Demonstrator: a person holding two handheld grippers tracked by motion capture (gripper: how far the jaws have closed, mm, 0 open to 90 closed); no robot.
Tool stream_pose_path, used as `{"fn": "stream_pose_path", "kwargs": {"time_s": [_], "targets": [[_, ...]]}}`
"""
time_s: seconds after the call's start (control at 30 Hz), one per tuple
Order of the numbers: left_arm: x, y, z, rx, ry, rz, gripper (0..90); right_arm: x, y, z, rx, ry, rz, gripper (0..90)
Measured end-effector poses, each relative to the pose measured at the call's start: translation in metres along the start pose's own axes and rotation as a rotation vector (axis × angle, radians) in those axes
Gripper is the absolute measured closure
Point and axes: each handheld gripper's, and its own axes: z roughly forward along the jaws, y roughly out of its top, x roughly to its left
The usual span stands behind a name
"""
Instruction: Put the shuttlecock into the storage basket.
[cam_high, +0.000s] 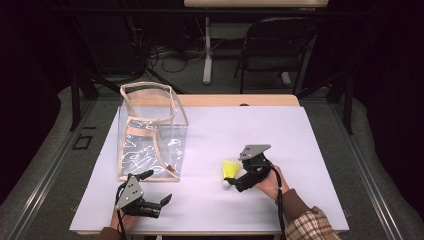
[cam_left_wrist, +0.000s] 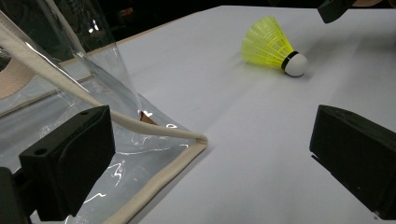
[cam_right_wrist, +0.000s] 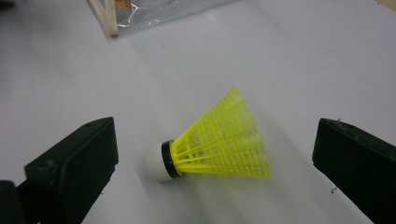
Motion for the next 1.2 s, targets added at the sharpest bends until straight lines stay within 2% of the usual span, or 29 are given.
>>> {"fn": "stream_pose_path", "kwargs": {"time_s": [0.83, 1.2], "targets": [[0.0, 0.0, 0.0, 0.004, 0.001, 0.004, 0.0, -0.009, 0.013, 0.012, 0.053, 0.032, 0.026, 8.7], [0.0, 0.001, -0.001, 0.002, 0.014, 0.012, 0.0, -0.011, 0.015, 0.017, 0.08, 0.025, 0.036, 24.2]]}}
